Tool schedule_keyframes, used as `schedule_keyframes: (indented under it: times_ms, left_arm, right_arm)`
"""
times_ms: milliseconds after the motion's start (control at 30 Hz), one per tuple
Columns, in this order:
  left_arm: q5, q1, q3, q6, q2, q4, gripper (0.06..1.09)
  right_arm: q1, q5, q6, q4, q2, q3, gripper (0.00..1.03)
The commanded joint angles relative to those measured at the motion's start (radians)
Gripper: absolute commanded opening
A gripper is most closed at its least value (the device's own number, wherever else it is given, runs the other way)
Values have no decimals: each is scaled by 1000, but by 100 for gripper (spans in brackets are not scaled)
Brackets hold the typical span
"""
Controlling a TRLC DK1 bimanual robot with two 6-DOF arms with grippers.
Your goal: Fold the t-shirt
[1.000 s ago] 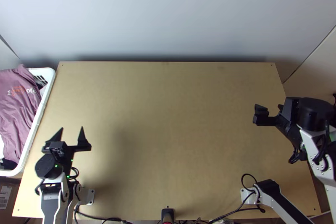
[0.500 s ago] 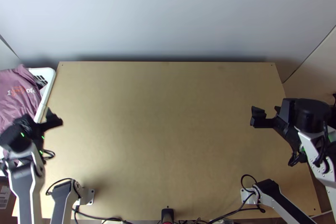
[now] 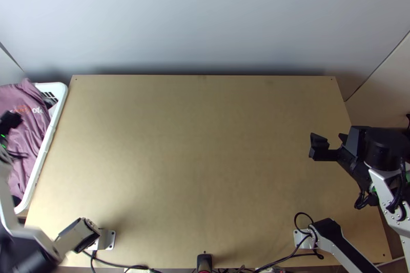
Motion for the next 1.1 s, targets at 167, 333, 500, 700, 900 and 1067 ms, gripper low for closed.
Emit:
schedule_keyframes:
  times_ms: [167, 333, 500, 700, 900, 1067]
  left_arm:
    - [-10, 140, 483, -49, 649, -14, 104]
    - [-39, 157, 635, -44, 867, -40, 104]
    - [-69, 167, 738, -31, 1025, -39, 104]
    - [-105, 149, 882, -32, 1191, -69, 104]
    - [-122, 150, 948, -29, 1275, -88, 104]
    - [-153, 154, 1005, -5, 1346, -116, 103]
  right_arm:
    - [-1, 0, 3, -30, 0, 14, 99]
    - [-2, 1, -5, -54, 14, 17, 99]
    - [-1, 9, -7, -77, 27, 19, 99]
    - [-13, 21, -19, -112, 43, 22, 99]
    - [-29, 35, -30, -116, 38, 5, 99]
    - [-41, 43, -33, -116, 33, -10, 99]
